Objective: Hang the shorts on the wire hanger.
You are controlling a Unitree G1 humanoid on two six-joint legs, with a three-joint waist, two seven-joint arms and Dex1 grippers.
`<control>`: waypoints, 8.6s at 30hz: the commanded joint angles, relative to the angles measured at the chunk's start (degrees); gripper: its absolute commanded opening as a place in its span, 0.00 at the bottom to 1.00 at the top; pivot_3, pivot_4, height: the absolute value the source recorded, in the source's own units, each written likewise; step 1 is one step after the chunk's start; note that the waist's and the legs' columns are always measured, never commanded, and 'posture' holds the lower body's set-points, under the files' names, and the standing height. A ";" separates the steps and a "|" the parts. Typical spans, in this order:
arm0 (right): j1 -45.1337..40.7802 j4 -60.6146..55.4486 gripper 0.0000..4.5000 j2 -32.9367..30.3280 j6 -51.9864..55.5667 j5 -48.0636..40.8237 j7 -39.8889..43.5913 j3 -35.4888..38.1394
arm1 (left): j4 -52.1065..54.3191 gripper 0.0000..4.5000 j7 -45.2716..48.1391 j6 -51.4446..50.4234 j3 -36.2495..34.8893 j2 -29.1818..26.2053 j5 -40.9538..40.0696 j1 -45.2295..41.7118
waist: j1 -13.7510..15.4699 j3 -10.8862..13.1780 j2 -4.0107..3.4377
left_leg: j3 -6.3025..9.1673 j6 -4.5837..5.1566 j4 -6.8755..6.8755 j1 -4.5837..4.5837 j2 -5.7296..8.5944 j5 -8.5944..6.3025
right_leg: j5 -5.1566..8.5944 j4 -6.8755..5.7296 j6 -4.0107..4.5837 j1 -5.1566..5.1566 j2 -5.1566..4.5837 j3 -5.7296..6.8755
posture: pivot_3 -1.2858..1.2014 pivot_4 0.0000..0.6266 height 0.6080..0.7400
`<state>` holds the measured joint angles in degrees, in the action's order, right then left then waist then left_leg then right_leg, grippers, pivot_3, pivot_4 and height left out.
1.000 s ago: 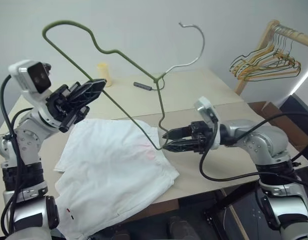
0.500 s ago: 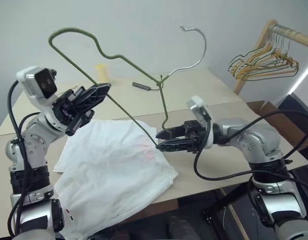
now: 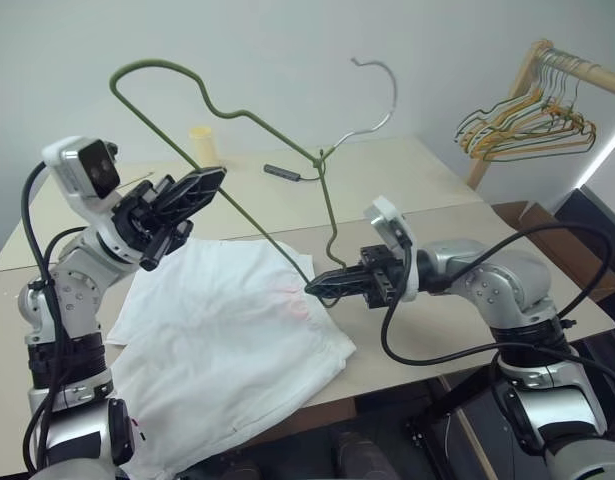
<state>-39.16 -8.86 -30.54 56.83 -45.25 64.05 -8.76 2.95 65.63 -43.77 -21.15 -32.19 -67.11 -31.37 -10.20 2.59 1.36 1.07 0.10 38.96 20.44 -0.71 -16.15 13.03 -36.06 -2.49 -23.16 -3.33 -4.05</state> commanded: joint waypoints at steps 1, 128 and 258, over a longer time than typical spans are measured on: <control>-0.08 -0.81 0.00 -0.09 -1.13 0.01 0.08 0.84 | 0.67 0.06 1.32 0.77 0.27 -1.13 0.90 -0.29 | -0.01 0.00 0.00 | 0.00 0.00 0.00 0.00 0.00 0.00 | 0.00 0.00 0.00 0.00 0.00 0.00 | 0.46 0.00 1.00; -23.32 74.21 0.00 -2.03 -21.19 21.99 24.72 -26.50 | 11.41 0.99 -8.48 27.38 24.61 -12.94 55.61 21.25 | 6.22 -0.01 -0.09 | -0.86 0.11 0.05 -0.11 -0.06 -0.06 | -0.08 -0.19 0.14 -0.10 -0.02 -0.06 | 0.51 0.00 1.00; 7.36 15.36 0.01 -2.30 -16.08 27.65 -20.20 5.54 | -39.12 0.00 26.09 45.66 33.33 -21.24 58.00 -27.03 | -0.07 -0.05 -0.06 | 0.09 0.12 0.94 1.09 0.18 -0.06 | -0.14 -0.81 -0.15 -0.98 -0.13 0.00 | 0.47 0.00 1.00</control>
<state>-31.10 5.46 -30.52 41.40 -18.76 44.06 -5.93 -34.93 92.16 0.51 13.72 -51.79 -10.74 -57.49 -10.27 2.54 1.29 1.16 0.22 39.90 21.53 -0.53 -16.22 12.89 -36.86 -2.65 -24.14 -3.46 -4.05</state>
